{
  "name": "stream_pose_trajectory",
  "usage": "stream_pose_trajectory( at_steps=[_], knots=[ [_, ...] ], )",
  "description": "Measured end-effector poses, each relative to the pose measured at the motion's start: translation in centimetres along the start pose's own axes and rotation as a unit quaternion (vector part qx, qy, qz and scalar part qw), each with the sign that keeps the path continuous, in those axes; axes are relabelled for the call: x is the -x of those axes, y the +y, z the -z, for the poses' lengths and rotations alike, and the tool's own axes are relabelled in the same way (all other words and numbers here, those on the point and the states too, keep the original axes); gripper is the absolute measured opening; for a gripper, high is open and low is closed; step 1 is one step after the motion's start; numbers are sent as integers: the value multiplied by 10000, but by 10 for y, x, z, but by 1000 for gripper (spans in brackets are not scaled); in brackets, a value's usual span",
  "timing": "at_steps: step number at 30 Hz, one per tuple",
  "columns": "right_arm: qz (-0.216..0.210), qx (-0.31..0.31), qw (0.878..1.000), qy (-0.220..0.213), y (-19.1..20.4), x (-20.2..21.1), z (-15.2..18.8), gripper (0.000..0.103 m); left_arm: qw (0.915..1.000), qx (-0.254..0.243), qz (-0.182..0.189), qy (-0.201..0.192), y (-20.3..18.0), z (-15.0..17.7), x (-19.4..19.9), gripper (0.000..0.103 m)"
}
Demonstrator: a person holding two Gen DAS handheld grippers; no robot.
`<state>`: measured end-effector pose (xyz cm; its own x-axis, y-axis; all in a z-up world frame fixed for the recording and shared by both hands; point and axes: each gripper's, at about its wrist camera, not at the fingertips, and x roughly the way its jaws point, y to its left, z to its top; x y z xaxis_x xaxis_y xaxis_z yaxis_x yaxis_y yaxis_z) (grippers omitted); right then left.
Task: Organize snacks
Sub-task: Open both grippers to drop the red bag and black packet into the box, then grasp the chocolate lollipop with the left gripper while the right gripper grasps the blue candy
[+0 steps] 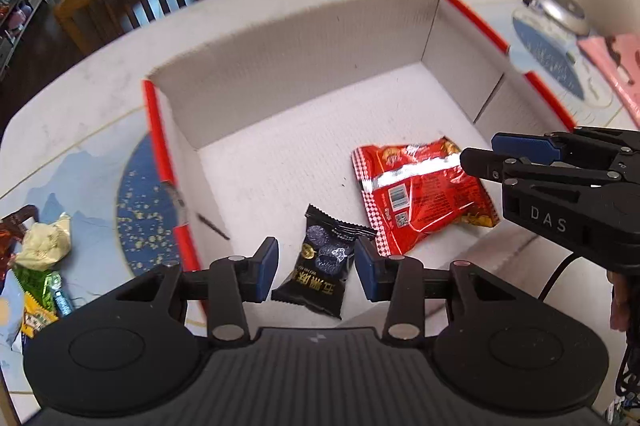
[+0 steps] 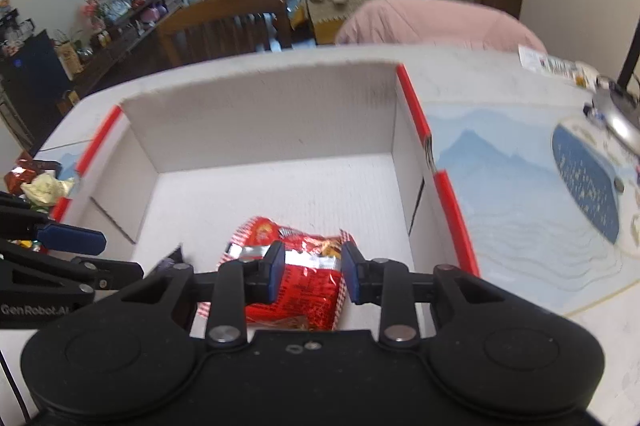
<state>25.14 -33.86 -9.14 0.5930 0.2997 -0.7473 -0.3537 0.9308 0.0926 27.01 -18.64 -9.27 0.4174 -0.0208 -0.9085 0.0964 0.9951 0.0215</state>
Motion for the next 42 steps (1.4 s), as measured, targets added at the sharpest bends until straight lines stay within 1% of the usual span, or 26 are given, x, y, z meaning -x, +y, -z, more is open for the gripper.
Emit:
stream_pose_trajectory(
  at_steps=[9, 12, 15, 18, 19, 20, 21, 26, 28, 29, 30, 31, 35, 38, 42],
  knots=[
    [-296, 252, 9977, -549, 31, 53, -3, 32, 9971, 212, 49, -735, 17, 23, 58, 41],
    [-364, 295, 9964, -706, 45, 69, -1, 34, 9952, 257, 46, -945, 25, 34, 75, 41],
    [-415, 350, 9950, -843, 62, 83, 3, 39, 9931, 321, 106, -1122, 36, 46, 90, 41],
    [-462, 363, 9937, -952, 82, 94, 7, 53, 9911, 355, 121, -1278, 49, 59, 104, 43],
    [-470, 378, 9932, -993, 89, 97, 9, 60, 9904, 374, 128, -1324, 54, 63, 108, 45],
    [-468, 398, 9927, -1036, 97, 100, 11, 65, 9898, 404, 128, -1357, 60, 67, 112, 46],
    [-466, 429, 9922, -1072, 105, 102, 12, 66, 9894, 424, 137, -1383, 66, 72, 115, 46],
    [-527, 517, 9908, -1132, 146, 107, 18, 82, 9873, 519, 123, -1494, 98, 97, 129, 46],
    [-583, 523, 9905, -1126, 160, 105, 19, 85, 9868, 588, 123, -1506, 114, 107, 133, 50],
    [-604, 533, 9905, -1119, 167, 104, 19, 87, 9864, 635, 114, -1512, 123, 113, 135, 56],
    [-603, 549, 9903, -1126, 174, 103, 19, 88, 9857, 681, 90, -1537, 131, 117, 137, 60],
    [-602, 569, 9900, -1138, 180, 102, 19, 92, 9847, 732, 55, -1578, 139, 122, 138, 65],
    [-636, 592, 9892, -1179, 202, 97, 18, 101, 9817, 954, -24, -1649, 171, 140, 142, 67],
    [-686, 561, 9893, -1162, 215, 90, 16, 103, 9795, 1141, -113, -1656, 191, 151, 140, 71],
    [-695, 593, 9898, -1095, 228, 80, 14, 103, 9780, 1307, -213, -1612, 212, 164, 133, 71]
  ],
)
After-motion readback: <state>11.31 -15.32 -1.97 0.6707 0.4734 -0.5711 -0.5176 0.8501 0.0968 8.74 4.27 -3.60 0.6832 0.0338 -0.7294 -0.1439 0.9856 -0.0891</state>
